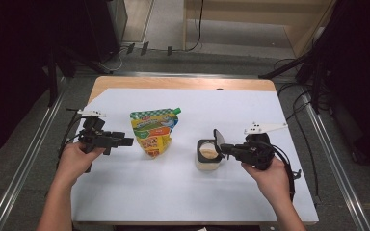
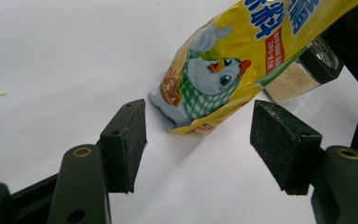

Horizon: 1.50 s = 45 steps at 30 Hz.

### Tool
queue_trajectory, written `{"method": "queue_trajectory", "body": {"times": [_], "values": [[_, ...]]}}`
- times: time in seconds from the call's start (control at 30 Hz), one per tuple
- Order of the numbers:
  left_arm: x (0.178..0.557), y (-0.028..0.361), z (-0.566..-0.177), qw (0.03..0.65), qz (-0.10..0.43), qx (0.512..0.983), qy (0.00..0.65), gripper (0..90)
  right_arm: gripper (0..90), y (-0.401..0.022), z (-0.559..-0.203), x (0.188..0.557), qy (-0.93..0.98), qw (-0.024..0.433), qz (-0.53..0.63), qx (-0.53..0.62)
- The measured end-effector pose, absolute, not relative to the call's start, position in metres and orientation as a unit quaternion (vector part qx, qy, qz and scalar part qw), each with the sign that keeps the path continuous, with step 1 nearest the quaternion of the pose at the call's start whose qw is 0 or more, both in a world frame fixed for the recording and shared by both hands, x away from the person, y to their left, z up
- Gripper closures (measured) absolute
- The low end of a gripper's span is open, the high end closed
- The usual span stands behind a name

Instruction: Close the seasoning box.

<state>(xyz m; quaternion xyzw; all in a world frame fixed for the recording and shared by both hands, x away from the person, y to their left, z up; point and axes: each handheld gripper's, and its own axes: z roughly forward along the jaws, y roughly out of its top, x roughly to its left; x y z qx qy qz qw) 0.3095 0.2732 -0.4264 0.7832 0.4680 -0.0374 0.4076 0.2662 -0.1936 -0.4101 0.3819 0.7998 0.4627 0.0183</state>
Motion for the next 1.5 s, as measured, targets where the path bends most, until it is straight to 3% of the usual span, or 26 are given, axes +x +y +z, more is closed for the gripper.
{"method": "queue_trajectory", "body": {"times": [1.1, 1.5], "values": [[0.31, 0.273, -0.428, 0.405, -0.04, 0.785, 0.467, 36.9, 89.8, -0.161, -0.434, 0.27, 0.828, 0.003, 0.428, 0.363], [0.31, 0.273, -0.428, 0.405, -0.039, 0.785, 0.468, 36.9, 78.2, -0.175, -0.43, 0.271, 0.815, 0.023, 0.446, 0.369]]}}
